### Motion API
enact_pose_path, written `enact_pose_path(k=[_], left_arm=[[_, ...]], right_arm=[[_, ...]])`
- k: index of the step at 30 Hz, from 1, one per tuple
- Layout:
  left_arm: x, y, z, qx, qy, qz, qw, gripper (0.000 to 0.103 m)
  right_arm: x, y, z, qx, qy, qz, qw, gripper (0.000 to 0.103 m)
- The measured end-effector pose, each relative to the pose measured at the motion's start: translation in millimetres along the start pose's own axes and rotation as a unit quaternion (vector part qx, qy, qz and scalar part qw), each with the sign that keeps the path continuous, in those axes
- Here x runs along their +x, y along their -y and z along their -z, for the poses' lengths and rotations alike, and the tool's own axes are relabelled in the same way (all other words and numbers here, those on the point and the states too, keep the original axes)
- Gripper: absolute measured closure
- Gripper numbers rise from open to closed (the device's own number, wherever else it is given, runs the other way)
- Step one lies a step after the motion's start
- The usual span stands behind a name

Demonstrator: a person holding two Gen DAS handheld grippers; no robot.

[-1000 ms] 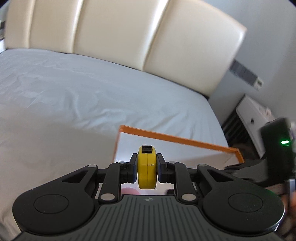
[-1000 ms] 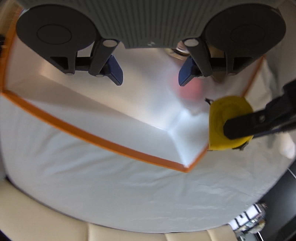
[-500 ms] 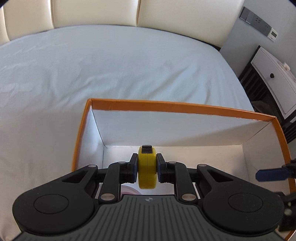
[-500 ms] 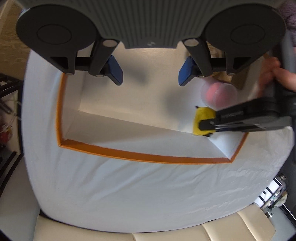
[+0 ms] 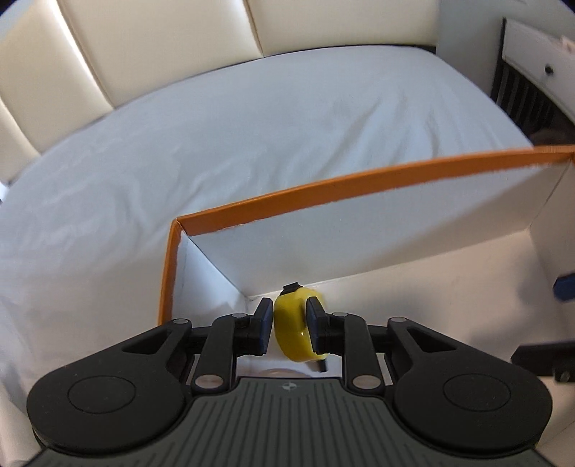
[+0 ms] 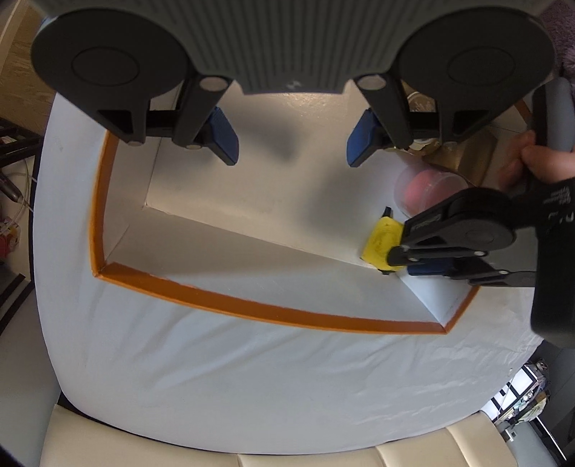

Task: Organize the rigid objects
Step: 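Lower the tape measure and the clear tub into the orange box and open both tools, then move both tools back to the pile and grasp the pink pump bottle with the right tool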

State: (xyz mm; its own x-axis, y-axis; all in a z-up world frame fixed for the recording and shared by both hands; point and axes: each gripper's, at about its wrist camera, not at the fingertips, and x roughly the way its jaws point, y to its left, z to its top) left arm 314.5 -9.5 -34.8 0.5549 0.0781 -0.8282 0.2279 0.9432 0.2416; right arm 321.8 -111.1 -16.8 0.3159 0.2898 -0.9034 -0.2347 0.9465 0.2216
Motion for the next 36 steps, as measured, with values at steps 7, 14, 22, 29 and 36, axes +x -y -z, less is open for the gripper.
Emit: enact_pose_path(k=[7, 14, 22, 29, 36], left_arm=[[-29, 2, 20, 0.019, 0.061, -0.029, 0.9976, 0.074], [-111, -19, 57, -0.070, 0.170, 0.056, 0.9814, 0.074], [-154, -18, 110, -0.104, 0.193, 0.084, 0.9722, 0.066], [-151, -22, 135, -0.123, 0.159, 0.111, 0.9733, 0.066], [-147, -32, 163, -0.172, 0.107, 0.118, 0.9723, 0.066]], right_arm=[[4, -9, 2, -0.030, 0.007, 0.020, 0.999, 0.036], [-20, -21, 13, -0.053, 0.061, 0.006, 0.997, 0.036], [-55, -69, 44, -0.139, 0.135, -0.007, 0.981, 0.037], [-73, -94, 70, -0.180, 0.126, -0.035, 0.975, 0.038], [-77, -119, 112, -0.256, 0.104, -0.048, 0.960, 0.054]])
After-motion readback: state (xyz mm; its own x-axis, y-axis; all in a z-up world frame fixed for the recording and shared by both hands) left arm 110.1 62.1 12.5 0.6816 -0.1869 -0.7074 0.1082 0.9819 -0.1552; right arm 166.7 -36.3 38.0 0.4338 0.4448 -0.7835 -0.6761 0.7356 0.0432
